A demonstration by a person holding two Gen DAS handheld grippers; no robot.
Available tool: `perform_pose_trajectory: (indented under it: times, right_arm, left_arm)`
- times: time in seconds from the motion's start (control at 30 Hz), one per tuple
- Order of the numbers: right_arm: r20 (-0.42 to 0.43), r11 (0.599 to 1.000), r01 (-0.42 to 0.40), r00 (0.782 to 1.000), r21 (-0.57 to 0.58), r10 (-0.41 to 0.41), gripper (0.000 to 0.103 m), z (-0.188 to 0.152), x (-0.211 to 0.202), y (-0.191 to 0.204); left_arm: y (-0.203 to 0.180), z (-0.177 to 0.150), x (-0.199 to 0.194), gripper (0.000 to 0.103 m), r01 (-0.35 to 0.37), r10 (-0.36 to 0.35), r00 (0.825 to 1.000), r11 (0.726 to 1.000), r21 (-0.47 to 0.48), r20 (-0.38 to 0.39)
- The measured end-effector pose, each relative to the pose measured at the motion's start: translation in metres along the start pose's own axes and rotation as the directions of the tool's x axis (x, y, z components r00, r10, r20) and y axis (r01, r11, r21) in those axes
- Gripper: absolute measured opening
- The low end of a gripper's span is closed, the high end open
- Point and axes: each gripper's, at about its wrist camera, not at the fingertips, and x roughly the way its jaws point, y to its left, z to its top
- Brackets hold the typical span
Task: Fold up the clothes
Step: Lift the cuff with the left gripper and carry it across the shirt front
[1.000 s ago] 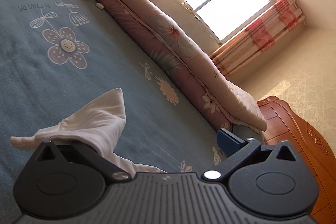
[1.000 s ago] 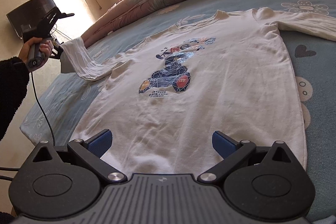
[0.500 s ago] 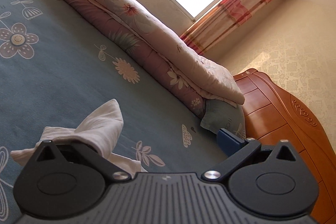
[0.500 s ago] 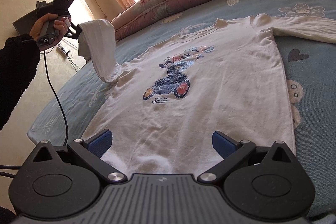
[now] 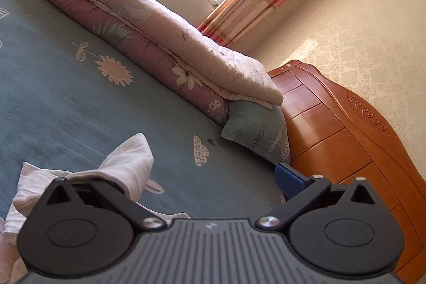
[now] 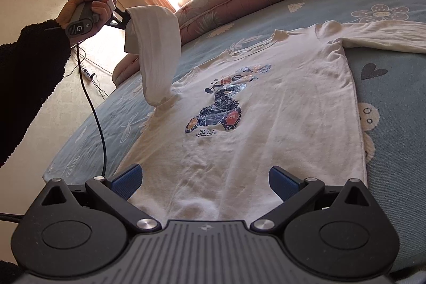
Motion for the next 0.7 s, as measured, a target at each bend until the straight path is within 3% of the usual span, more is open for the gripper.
perform_pose_trajectory:
  times: [0.43,0.7]
  right_arm:
    - [0.005,1.0,-0.017,1.0,0.013,0.017,0.103,0.0,-0.004,-0.003]
    - [0.0,1.0,-0.015,1.0,0.012,0.015,0.103,0.0,-0.004,-0.003]
  left_arm:
    - [-0.038,-0.039,0.044,0.102,0.036,-0.027,0.992,0.997,0.072,-0.122]
    - [-0.046,-0.062,0.071,0.102,0.025,0.002,0.98,0.991,0.131,-0.199]
